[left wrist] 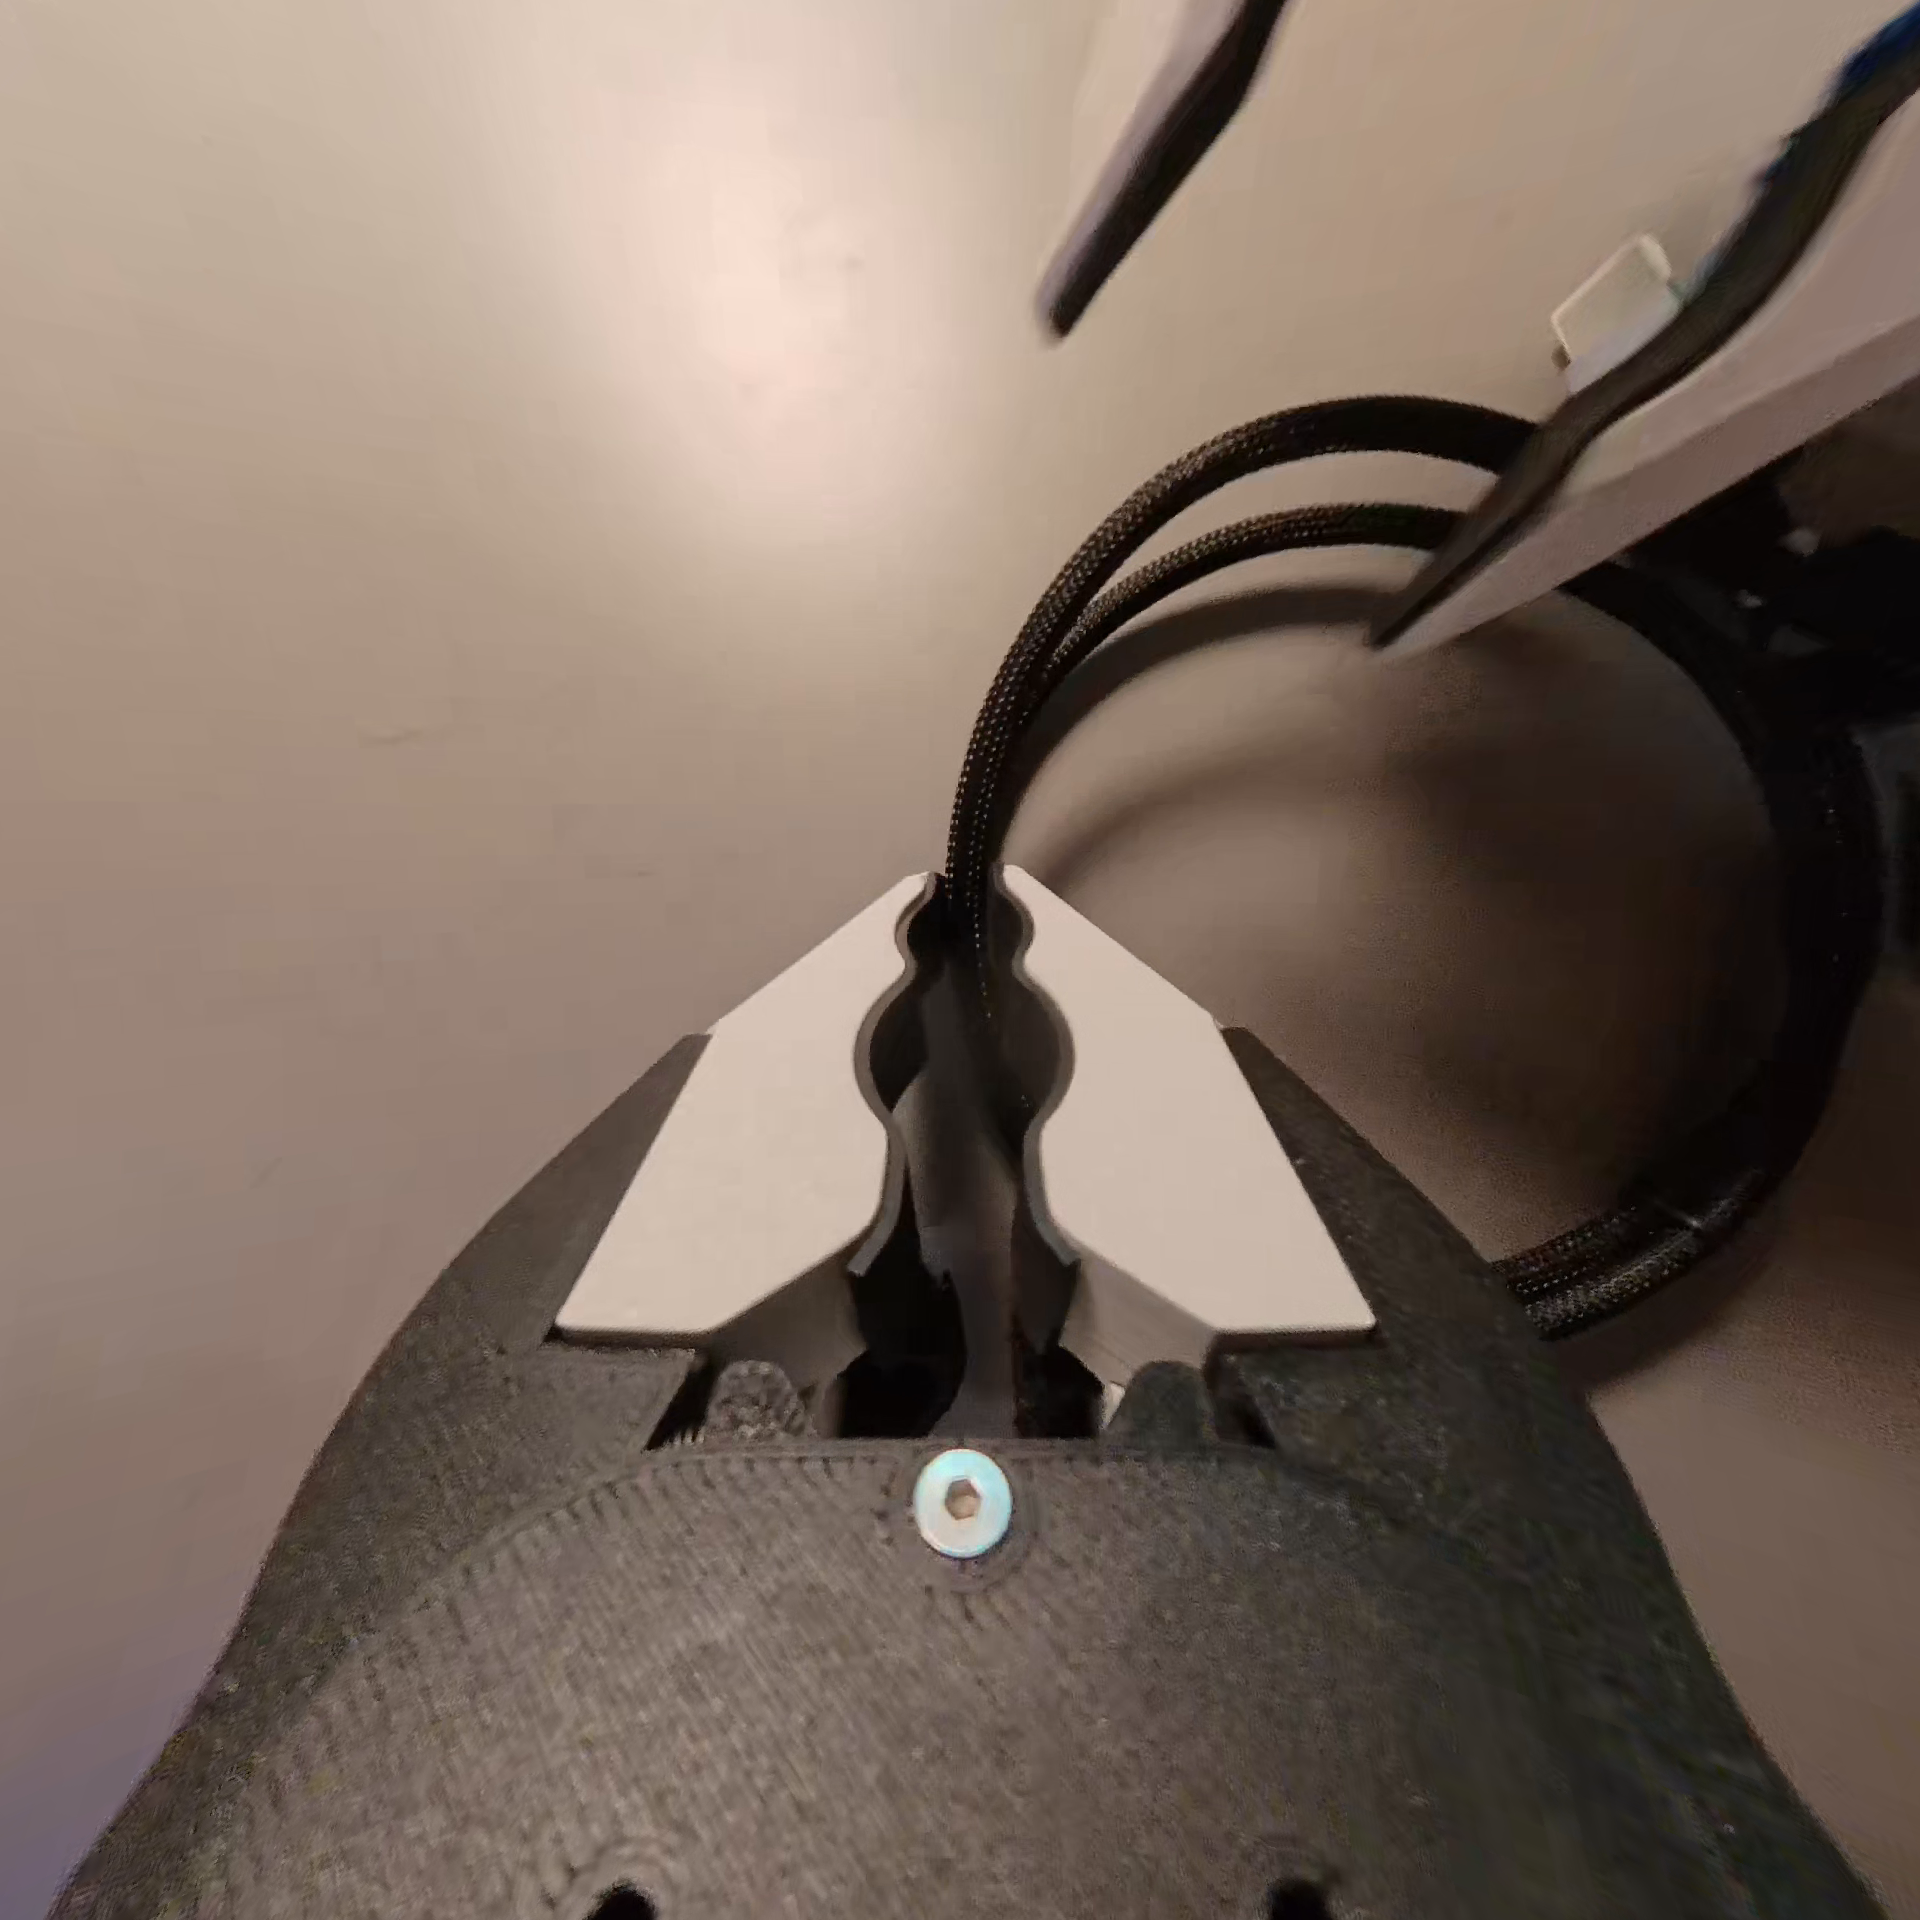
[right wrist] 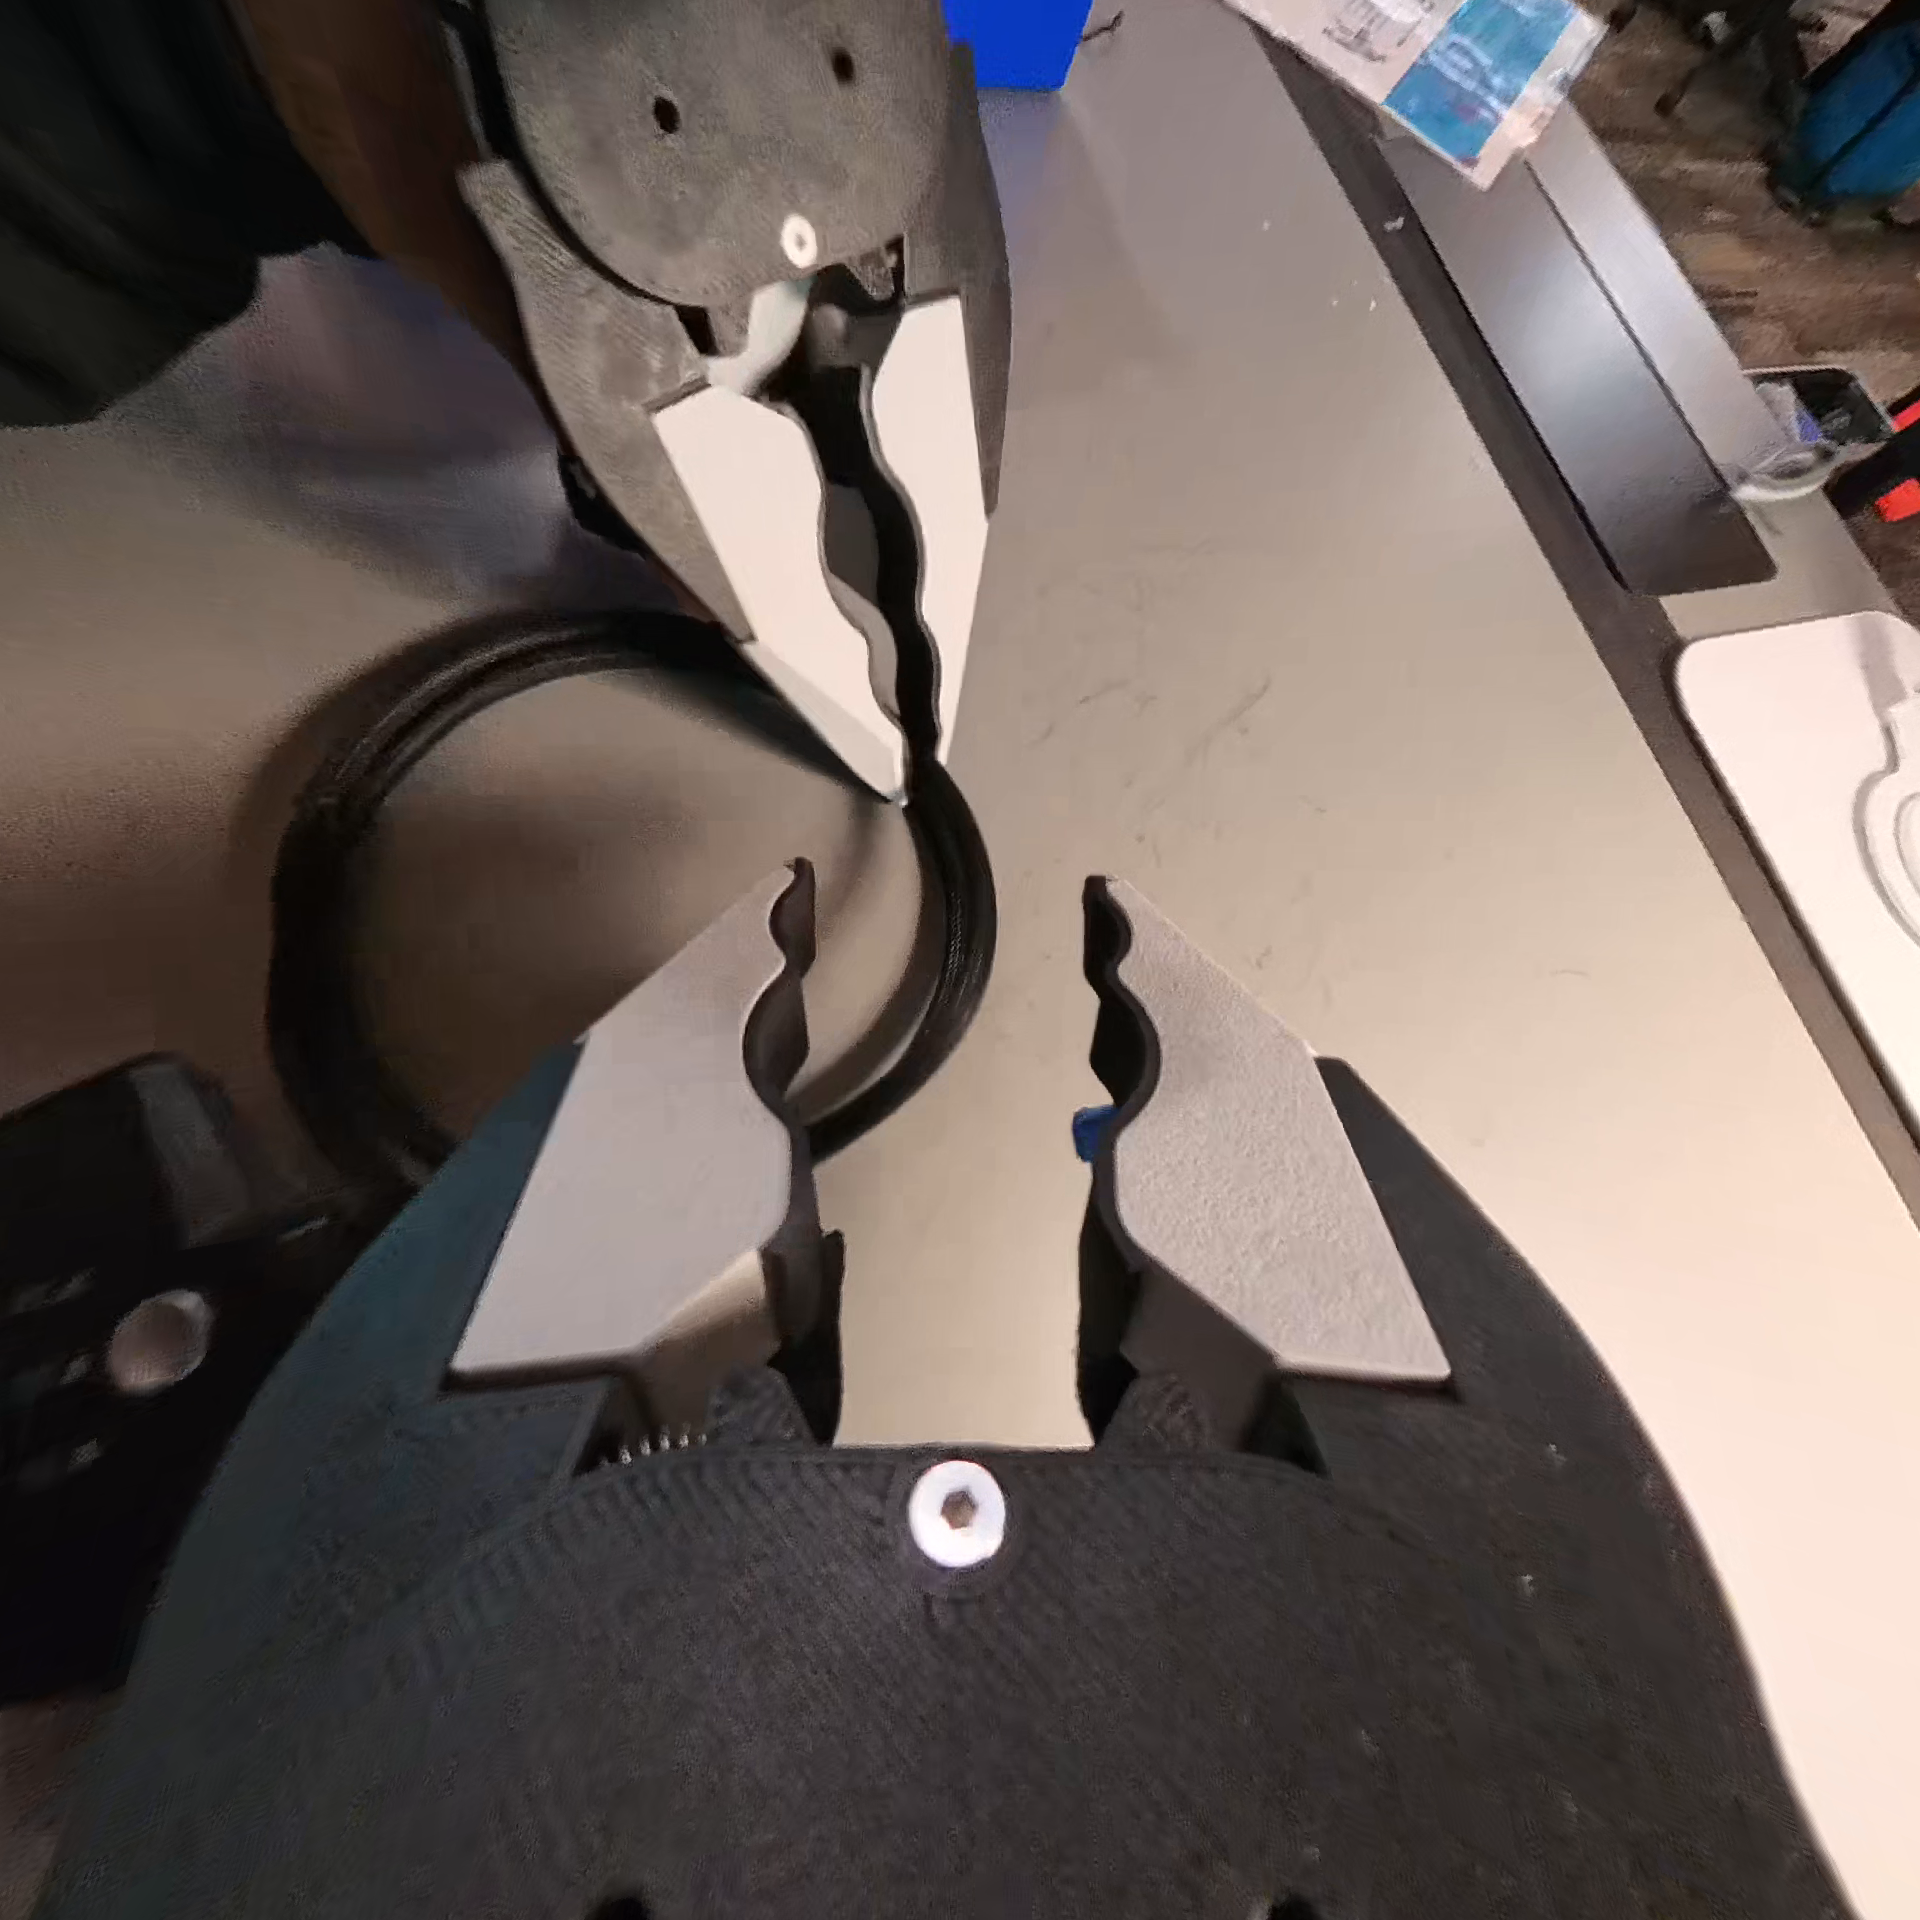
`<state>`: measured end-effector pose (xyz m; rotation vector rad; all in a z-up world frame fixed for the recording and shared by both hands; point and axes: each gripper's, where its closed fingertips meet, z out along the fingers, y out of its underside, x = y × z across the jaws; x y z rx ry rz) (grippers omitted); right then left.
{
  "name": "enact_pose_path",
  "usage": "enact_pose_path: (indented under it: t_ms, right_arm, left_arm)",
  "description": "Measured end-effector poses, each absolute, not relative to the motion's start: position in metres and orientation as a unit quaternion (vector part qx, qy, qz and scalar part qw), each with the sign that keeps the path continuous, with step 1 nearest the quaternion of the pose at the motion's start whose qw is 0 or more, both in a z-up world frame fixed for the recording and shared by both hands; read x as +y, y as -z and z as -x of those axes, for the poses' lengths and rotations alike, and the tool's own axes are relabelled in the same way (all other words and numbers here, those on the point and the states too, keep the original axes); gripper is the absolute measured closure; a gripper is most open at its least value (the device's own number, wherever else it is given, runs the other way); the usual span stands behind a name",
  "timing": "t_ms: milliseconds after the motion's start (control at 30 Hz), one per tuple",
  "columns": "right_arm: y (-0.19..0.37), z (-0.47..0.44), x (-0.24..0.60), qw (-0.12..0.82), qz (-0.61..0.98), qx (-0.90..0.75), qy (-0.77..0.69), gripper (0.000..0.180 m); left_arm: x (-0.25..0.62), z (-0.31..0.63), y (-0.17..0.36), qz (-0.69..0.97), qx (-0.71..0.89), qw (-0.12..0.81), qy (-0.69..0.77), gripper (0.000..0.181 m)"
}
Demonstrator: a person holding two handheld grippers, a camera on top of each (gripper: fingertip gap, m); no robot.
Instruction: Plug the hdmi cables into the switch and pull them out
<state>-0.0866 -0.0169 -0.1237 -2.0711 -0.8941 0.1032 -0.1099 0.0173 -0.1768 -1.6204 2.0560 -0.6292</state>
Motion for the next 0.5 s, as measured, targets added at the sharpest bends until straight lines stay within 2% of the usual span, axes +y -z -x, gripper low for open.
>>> enact_pose_path:
  t_ms: [33,133,467,500]
  right_arm:
    - [0.132,0.085,-0.014,0.414,0.833,-0.365,-0.031,0.125]
    - [0.154,0.081,-0.014,0.376,0.842,-0.386,-0.002,0.126]
    - [0.172,0.062,-0.027,0.328,0.862,-0.386,0.008,0.155]
    - [0.174,0.059,-0.026,0.326,0.861,-0.390,0.022,0.163]
  left_arm:
    - [0.014,0.108,0.176,0.579,0.750,0.224,0.227,0.174]
    - [0.008,0.101,0.171,0.565,0.756,0.242,0.226,0.174]
    - [-0.007,0.089,0.152,0.524,0.768,0.290,0.226,0.174]
    - [-0.008,0.089,0.153,0.523,0.770,0.286,0.227,0.174]
